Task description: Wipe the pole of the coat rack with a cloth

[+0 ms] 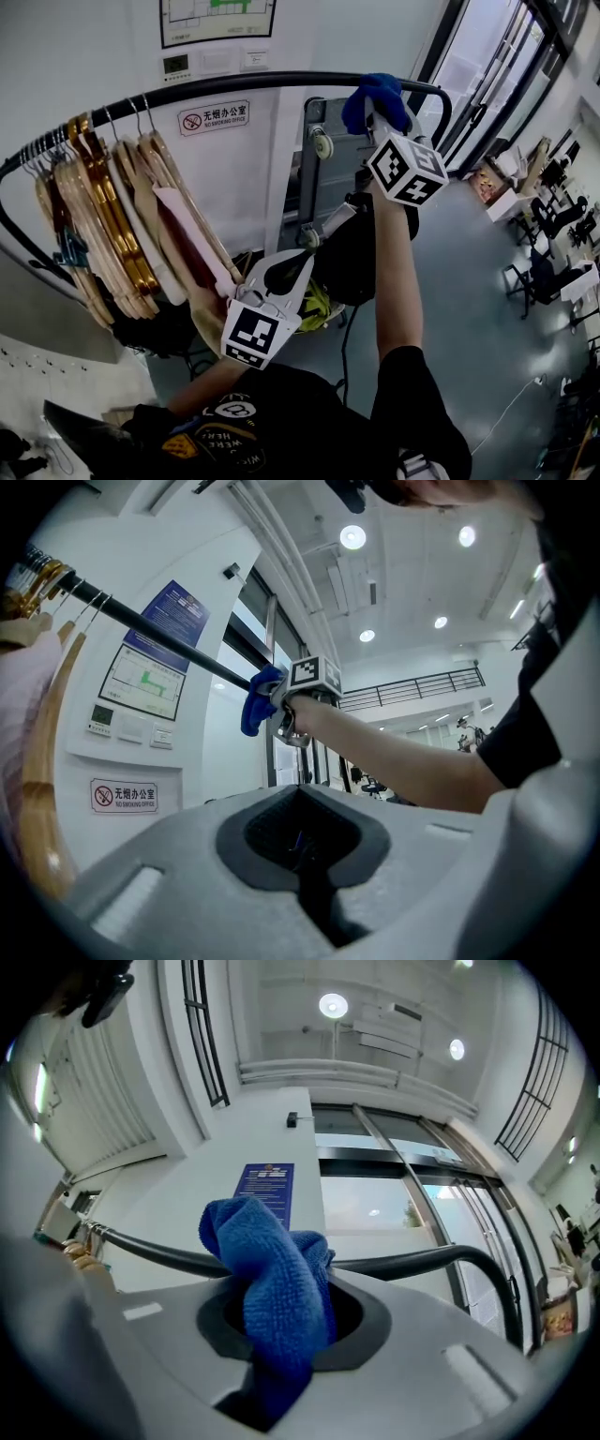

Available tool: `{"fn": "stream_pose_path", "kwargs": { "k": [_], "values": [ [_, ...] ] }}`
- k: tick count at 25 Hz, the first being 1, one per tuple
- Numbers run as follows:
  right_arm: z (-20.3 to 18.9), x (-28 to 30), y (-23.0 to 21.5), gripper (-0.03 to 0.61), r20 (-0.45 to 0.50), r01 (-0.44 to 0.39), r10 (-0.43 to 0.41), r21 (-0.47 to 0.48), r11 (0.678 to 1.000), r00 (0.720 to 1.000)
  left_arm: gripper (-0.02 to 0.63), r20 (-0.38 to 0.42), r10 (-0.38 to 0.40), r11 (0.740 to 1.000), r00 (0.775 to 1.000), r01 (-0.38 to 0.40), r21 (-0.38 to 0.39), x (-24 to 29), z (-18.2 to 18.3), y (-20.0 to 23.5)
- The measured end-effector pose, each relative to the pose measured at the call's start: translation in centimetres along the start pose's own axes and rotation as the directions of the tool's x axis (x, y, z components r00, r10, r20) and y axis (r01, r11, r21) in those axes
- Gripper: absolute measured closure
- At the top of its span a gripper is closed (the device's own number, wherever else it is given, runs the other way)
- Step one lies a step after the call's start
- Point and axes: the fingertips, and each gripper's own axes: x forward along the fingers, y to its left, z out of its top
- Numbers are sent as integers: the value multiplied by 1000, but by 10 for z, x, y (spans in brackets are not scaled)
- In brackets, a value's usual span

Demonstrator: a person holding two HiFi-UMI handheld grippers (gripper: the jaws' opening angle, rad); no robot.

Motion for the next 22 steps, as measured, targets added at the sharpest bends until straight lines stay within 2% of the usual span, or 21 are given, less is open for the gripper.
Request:
{"fn": "stream_pose_path", "kwargs": {
  "k": [3, 7, 16, 19, 22],
  "values": [
    [-14, -1, 57, 494, -15, -101, 101, -2, 995, 995, 620, -7, 10, 1000, 1000, -10, -4, -6, -3, 3],
    [-26, 3, 127, 495, -42, -229, 229, -4, 973, 973, 620, -13, 26, 1000, 1000, -26, -2, -17, -5, 8],
    [-54, 22, 264, 494, -120, -443, 448, 67, 894, 886, 620, -18, 49, 999, 999, -50, -11, -30, -9, 18],
    [-54, 25, 267, 496, -128, -440, 445, 69, 896, 886, 620, -16, 50, 999, 999, -50, -12, -32, -7, 18],
    [-48, 25, 223, 496, -120, -369, 375, 67, 927, 919, 620, -19, 39, 999, 999, -39, -9, -30, -7, 17]
  ]
}}
